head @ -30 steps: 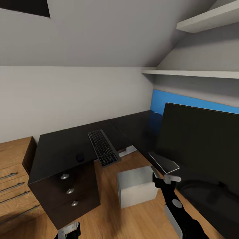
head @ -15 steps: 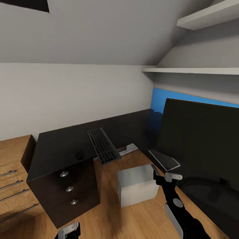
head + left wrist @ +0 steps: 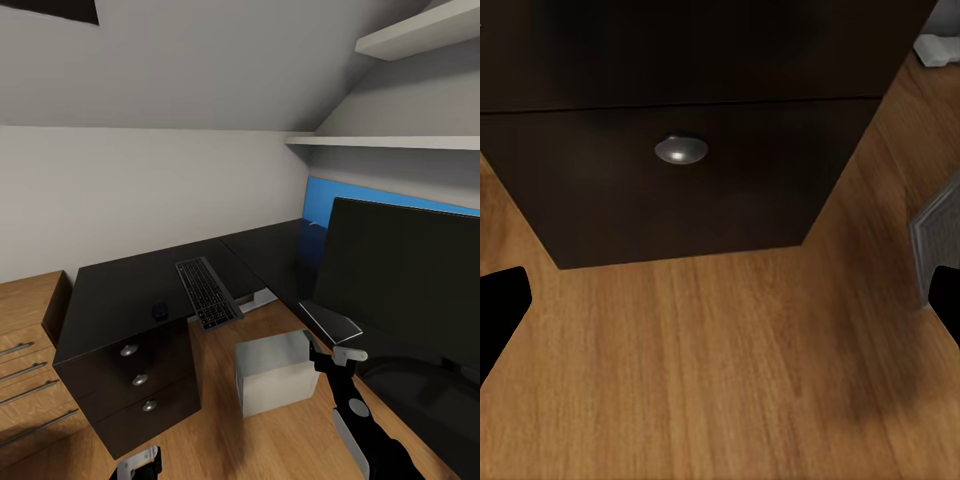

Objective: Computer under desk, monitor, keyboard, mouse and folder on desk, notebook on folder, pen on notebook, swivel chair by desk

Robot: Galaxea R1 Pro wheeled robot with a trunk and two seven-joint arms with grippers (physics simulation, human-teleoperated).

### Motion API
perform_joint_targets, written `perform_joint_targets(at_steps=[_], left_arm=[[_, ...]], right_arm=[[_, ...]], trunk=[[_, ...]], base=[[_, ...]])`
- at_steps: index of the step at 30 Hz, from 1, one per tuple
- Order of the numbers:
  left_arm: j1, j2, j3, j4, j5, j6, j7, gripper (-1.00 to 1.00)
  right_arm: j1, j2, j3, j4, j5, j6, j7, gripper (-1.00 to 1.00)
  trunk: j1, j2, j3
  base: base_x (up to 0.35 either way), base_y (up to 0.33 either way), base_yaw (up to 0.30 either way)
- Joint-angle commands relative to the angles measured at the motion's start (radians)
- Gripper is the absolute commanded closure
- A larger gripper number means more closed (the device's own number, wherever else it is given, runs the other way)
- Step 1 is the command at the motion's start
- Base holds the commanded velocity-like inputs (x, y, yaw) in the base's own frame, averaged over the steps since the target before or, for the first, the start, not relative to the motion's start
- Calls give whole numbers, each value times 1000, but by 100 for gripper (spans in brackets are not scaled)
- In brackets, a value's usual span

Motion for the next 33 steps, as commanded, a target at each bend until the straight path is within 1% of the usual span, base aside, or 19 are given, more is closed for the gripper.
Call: perform_joint_targets(at_steps=[1, 10, 33], left_arm=[[-1, 0, 2, 0, 6, -3, -1, -100], [-1, 0, 2, 0, 4, -3, -1, -100], [-1, 0, 2, 0, 4, -4, -1, -100]], right_arm=[[-1, -2, 6, 19, -25, -2, -4, -100], [-1, -2, 6, 19, -26, -1, -4, -100], [-1, -3, 4, 19, -26, -1, -3, -100]], trunk=[[0, 0, -1], [0, 0, -1], [0, 0, -1]], base=[[53, 0, 0], [91, 0, 0], [4, 0, 0]])
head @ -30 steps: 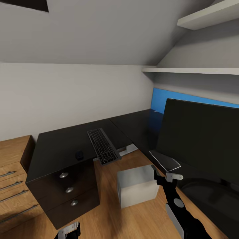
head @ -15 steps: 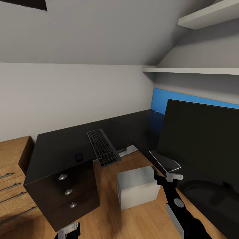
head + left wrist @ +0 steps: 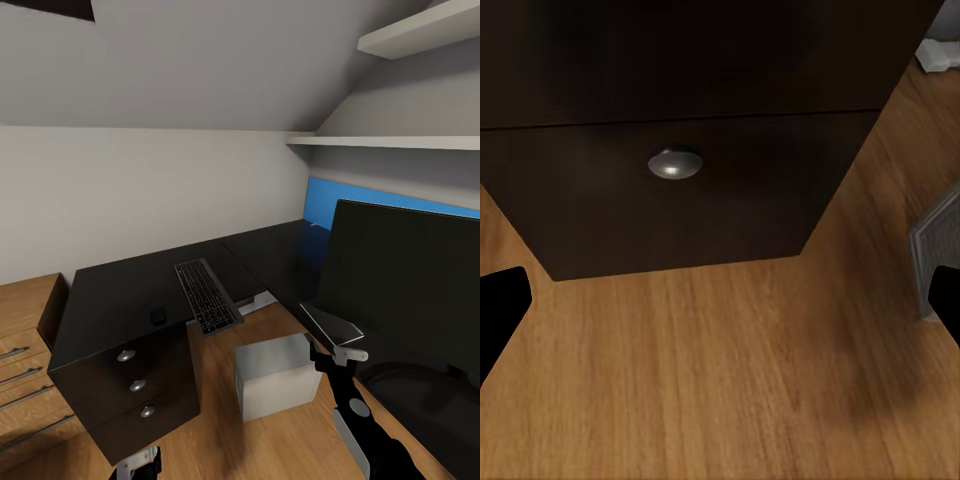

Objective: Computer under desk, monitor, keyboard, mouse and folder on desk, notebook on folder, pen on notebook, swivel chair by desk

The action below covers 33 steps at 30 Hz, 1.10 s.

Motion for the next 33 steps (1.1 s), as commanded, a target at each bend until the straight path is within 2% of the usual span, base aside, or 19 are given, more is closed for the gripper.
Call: perform_joint_targets(at_steps=[1, 16, 33], left_arm=[[-1, -1, 1, 0, 6, -3, -1, -100], [-1, -1, 1, 0, 5, -4, -1, -100], [-1, -1, 1, 0, 5, -4, -1, -100]], right_arm=[[0, -2, 6, 20, -24, -2, -4, -100], [0, -2, 6, 20, -24, -2, -4, -100], [0, -3, 6, 19, -24, -4, -4, -100]], trunk=[[0, 0, -1], [0, 0, -1], [0, 0, -1]], base=[[0, 0, 0], [72, 45, 0], [8, 7, 0]])
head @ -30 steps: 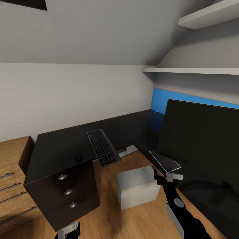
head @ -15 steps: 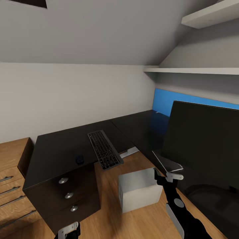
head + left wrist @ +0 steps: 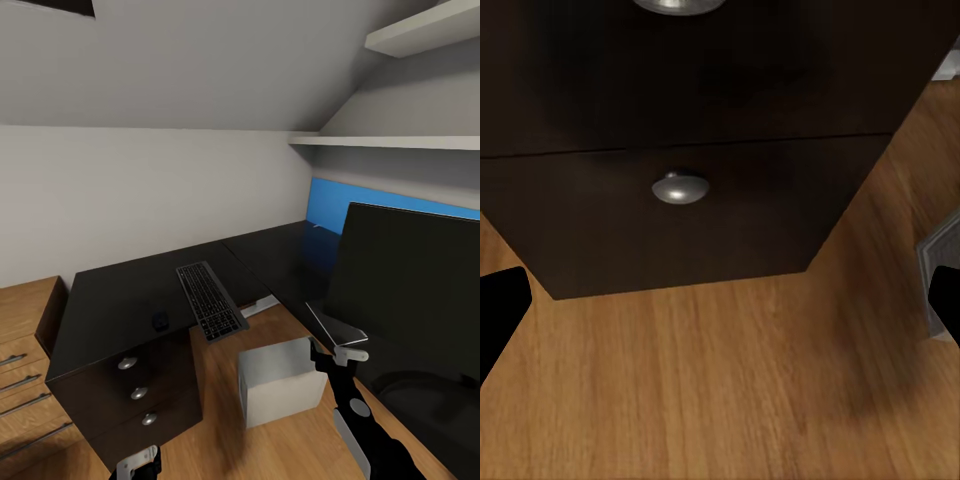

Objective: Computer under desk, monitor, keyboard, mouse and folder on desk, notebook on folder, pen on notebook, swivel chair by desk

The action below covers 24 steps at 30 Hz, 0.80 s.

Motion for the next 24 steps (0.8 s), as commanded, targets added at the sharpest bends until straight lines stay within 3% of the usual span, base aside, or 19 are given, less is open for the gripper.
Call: perform_joint_targets(at_steps=[1, 24], left_arm=[[-1, -1, 1, 0, 6, -3, -1, -100], [-1, -1, 1, 0, 6, -3, -2, -100]], right_arm=[[0, -2, 6, 18, -25, -2, -3, -100], [-1, -2, 6, 16, -25, -2, -3, -100]], trunk=[[0, 0, -1], [0, 0, -1]], base=[[22, 22, 0], [16, 11, 0]])
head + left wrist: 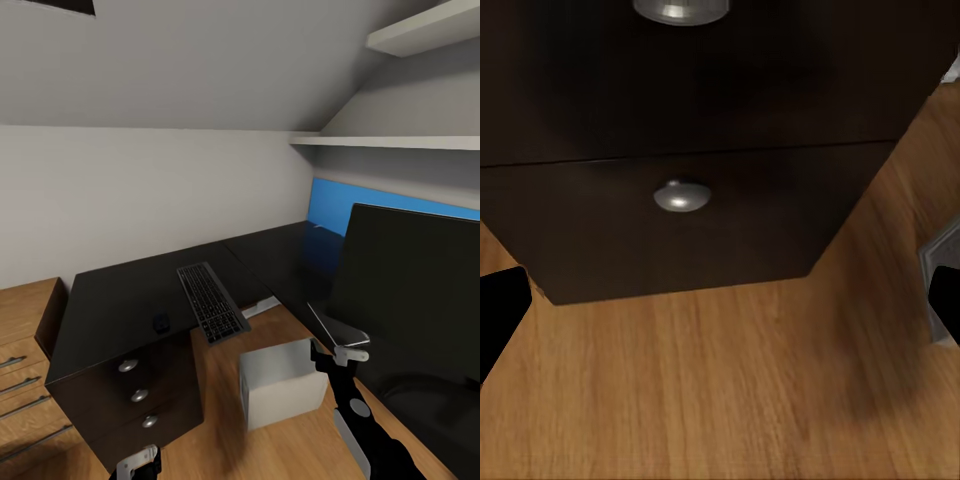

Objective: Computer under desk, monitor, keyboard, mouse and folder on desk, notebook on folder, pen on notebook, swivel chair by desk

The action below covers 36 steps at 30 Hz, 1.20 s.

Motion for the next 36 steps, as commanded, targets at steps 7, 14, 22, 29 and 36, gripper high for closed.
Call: perform_joint_targets(at_steps=[7, 14, 22, 29, 36], left_arm=[[-1, -1, 1, 0, 6, -3, -1, -100], [-1, -1, 1, 1, 6, -3, -1, -100], [-1, 0, 1, 1, 6, -3, -2, -100], [-1, -1, 1, 2, 5, -3, -2, -100], [-1, 0, 1, 2, 5, -3, -1, -100]], right_arm=[[0, -1, 5, 15, -26, -1, -2, -100], [0, -1, -10, 15, -26, -1, -2, -100], [0, -1, -13, 15, -26, -1, -2, -100], [0, -1, -13, 15, -26, -1, -1, -100], [0, -1, -13, 15, -25, -1, -1, -100]], trunk=[[0, 0, -1], [0, 0, -1], [0, 0, -1], [0, 0, -1], [0, 0, -1]], base=[[90, 56, 0], [13, 7, 0], [60, 46, 0], [76, 58, 0], [8, 6, 0]])
